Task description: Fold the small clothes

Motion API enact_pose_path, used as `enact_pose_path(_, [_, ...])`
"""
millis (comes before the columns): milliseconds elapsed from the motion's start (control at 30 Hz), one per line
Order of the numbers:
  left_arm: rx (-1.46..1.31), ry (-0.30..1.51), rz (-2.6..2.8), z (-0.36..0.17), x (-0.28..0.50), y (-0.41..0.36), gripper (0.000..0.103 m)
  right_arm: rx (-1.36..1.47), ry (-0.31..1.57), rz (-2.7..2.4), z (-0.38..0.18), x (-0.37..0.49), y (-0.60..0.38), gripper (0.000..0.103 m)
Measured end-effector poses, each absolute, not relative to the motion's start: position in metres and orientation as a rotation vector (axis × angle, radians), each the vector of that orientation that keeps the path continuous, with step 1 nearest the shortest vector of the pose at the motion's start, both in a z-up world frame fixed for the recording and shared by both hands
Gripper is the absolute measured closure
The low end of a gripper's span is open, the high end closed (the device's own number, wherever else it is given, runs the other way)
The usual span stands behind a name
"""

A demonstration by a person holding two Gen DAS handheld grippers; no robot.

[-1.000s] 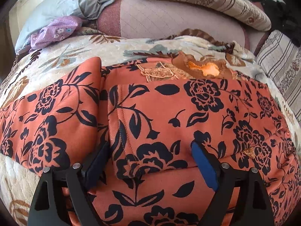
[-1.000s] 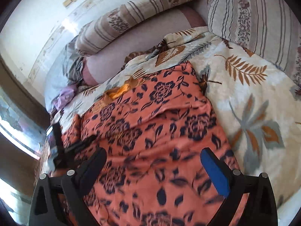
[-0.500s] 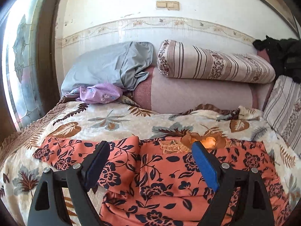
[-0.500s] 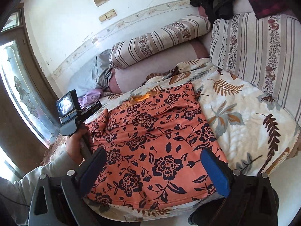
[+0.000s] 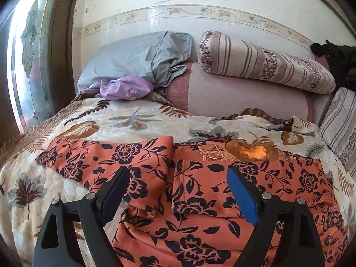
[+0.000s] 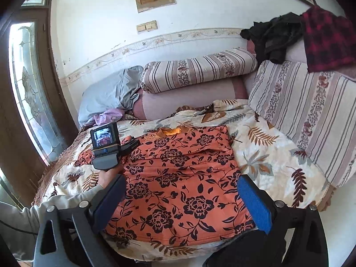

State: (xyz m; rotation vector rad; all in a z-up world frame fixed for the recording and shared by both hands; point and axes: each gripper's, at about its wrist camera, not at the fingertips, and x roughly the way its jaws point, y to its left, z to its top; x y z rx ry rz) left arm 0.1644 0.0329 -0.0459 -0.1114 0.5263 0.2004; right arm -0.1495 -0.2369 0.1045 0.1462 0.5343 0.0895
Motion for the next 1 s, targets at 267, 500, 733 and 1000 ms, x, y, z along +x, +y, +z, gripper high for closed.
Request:
enact_pose_path(267, [-0.135, 0.507, 0.205, -0.041, 0.155, 0.043, 0.014, 0.137, 0.537, 0.093, 0.101, -0.162, -0.221, 0.002])
enact_pose_path(500, [-0.15, 0.502, 0.177, -0.037, 0.155, 0.034, 0.014, 0.083, 0.511, 0.064, 0.115, -0.174, -0.216, 0.002])
enact_pose_path(733, [-0.173, 0.458, 0.158, -0.025, 0.144, 0.043, 0.014, 0.103, 0.478, 0.049, 0.126, -0.183, -0.213, 0.002])
enact_pose_path(1000, [-0.182, 0.452, 0.225, -0.028, 0.133, 0.088, 0.014, 0.108, 0.52, 0.12, 0.103, -0.17, -0.197, 0.002])
